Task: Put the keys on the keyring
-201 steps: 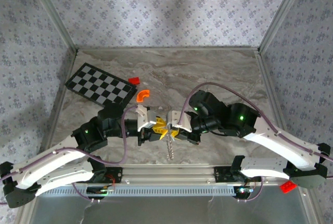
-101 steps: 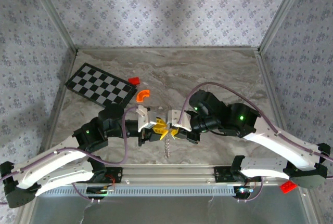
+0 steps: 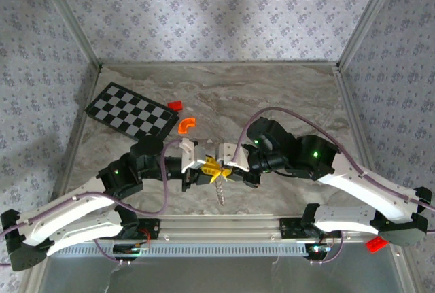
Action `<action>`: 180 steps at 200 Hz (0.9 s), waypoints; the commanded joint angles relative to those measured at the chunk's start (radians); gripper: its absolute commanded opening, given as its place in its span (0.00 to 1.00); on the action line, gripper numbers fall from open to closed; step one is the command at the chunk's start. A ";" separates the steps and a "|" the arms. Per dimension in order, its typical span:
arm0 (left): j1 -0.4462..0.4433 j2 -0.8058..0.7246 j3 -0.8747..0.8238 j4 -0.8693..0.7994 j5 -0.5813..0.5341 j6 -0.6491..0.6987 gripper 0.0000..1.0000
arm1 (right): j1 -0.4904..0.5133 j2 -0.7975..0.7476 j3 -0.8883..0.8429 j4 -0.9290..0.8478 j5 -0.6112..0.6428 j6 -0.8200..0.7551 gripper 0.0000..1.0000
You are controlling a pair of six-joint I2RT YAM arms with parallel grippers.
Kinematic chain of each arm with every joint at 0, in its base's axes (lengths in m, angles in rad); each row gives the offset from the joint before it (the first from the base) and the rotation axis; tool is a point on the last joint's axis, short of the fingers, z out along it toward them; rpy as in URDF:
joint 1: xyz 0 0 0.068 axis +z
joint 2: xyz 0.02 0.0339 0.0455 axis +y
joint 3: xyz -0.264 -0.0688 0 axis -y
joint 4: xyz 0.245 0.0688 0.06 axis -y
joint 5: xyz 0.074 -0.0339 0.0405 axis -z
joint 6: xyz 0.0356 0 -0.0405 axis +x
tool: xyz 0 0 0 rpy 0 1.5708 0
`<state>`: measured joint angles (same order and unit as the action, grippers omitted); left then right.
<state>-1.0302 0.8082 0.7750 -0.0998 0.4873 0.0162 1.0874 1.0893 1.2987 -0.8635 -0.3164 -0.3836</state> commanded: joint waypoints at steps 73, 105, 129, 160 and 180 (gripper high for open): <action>-0.004 -0.028 -0.009 0.065 0.006 -0.004 0.00 | 0.008 -0.034 -0.009 0.048 -0.030 -0.009 0.00; -0.005 -0.062 -0.022 0.102 0.051 -0.023 0.00 | 0.012 -0.052 -0.024 0.079 -0.036 0.009 0.15; -0.006 -0.076 -0.020 0.128 0.080 -0.037 0.00 | 0.009 -0.093 -0.053 0.144 -0.044 0.054 0.27; -0.007 -0.091 -0.026 0.152 0.091 -0.047 0.00 | 0.003 -0.140 -0.098 0.222 -0.061 0.109 0.27; -0.009 -0.099 -0.041 0.178 0.094 -0.057 0.00 | 0.000 -0.149 -0.140 0.258 -0.076 0.131 0.26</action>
<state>-1.0309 0.7315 0.7441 -0.0166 0.5438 -0.0193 1.0927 0.9531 1.1965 -0.6750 -0.3588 -0.3054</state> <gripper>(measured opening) 0.044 0.265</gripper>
